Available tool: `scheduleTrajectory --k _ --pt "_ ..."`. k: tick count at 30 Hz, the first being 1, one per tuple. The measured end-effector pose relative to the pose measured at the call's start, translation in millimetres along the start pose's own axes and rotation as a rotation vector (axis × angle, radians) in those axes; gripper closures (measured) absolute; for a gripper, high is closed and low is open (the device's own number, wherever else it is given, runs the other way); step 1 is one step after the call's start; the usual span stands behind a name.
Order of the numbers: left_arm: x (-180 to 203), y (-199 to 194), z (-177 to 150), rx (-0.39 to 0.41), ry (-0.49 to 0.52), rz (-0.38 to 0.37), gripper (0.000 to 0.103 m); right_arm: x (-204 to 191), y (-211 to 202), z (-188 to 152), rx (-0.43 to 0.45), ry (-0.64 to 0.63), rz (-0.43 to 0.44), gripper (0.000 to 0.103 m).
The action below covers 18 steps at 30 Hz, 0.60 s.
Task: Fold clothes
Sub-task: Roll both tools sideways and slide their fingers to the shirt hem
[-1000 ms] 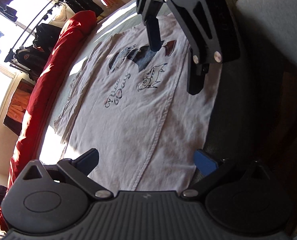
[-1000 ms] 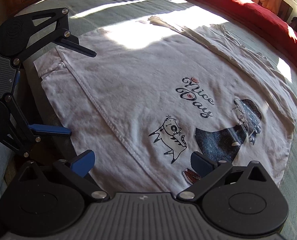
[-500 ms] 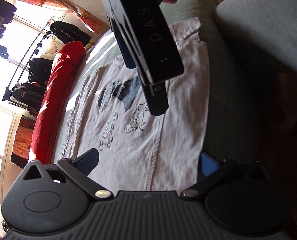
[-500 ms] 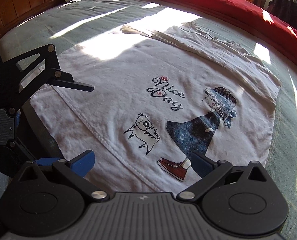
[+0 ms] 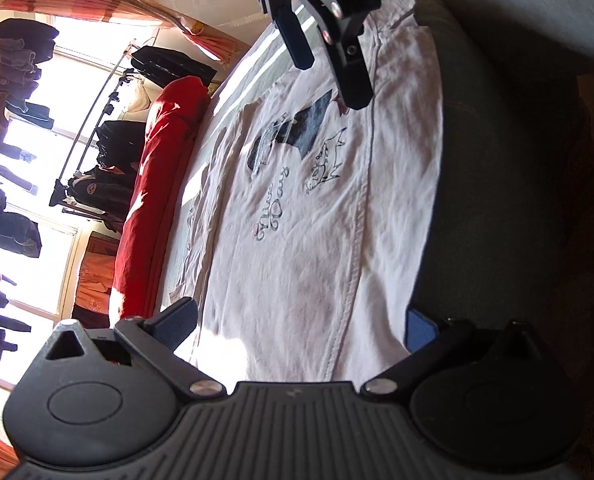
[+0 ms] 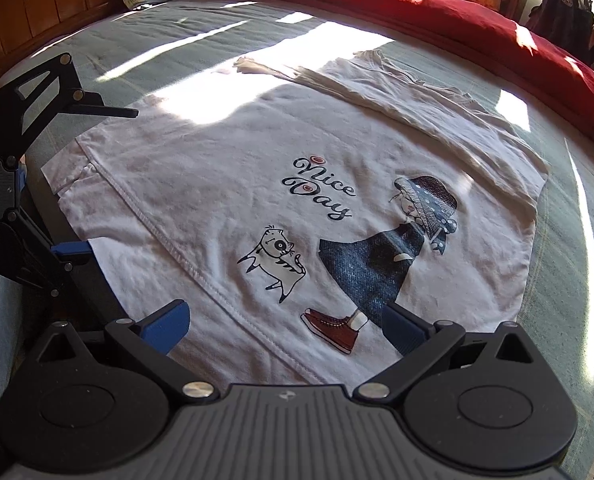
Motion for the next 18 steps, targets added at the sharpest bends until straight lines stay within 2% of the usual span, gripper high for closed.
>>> scheduleTrajectory --k 4,9,13,18 --pt "8 5 12 0.035 0.079 0.040 0.000 -5 0 3 0.009 -0.009 0.008 0.000" --pt "11 24 43 0.084 0.066 0.048 0.000 -9 -1 11 0.028 -0.011 0.010 0.000" --pt "13 34 53 0.086 0.069 0.048 0.000 -9 -4 15 0.040 -0.006 0.006 0.000" --pt "9 25 32 0.056 0.093 0.063 0.000 -7 -9 12 0.040 -0.015 0.002 0.000"
Point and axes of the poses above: each gripper's, at about its wrist camera, not at the fingertips, and y roughly the way its jaws point, x to its right, z to its top, the point moved 7 cm from there along y, roughly the way its jaws point, and after that the axes turned 9 degrees about x, right-handed, at the moved point
